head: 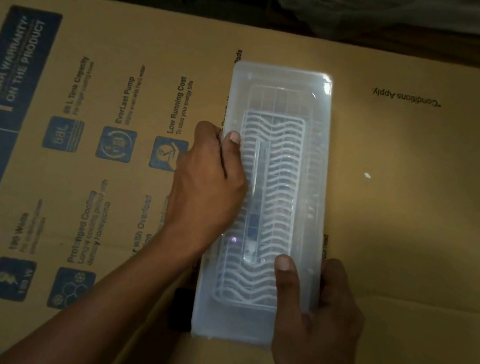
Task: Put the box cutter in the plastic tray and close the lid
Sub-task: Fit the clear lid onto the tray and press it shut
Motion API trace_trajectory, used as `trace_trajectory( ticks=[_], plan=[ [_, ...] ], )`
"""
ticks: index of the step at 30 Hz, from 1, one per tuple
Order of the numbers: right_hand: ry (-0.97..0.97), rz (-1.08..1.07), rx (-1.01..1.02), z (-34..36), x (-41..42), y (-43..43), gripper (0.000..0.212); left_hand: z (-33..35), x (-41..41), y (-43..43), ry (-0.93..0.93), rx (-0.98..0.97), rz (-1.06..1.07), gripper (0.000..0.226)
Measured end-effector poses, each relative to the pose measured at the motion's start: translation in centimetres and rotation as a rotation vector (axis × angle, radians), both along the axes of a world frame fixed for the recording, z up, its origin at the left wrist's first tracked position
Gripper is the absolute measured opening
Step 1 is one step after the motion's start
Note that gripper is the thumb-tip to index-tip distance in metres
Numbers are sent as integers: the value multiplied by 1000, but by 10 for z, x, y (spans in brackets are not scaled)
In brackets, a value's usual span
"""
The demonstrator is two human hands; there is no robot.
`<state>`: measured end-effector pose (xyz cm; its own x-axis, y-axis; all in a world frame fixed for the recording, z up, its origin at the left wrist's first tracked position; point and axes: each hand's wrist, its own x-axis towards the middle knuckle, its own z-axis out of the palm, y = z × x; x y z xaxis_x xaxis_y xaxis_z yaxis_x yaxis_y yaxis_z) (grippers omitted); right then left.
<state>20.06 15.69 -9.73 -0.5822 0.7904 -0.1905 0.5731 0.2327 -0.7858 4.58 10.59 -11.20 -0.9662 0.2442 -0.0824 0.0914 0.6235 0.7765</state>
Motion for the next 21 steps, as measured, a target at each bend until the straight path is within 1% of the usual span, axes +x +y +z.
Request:
trace_trajectory(
  ticks=[4,7,13,15,18,21],
  plan=[
    [43,-45,4,-5,4,-1,42,-2,-1,-1,-6,51,10,27],
    [48,-56,-31,-6,9,-2,44,-2,0,-5,-36,101,14,26],
    [79,-96,-189,-10,21,-3,40,-2,7,-13,-173,223,43,22],
    [104,-113,-208,-11,22,-4,40,-1,10,-12,-154,228,46,20],
    [127,-98,-180,-14,20,-5,41,-1,14,-10,-69,204,35,18],
    [136,-81,-169,-17,20,-5,41,-4,13,-9,-25,185,29,18]
  ],
)
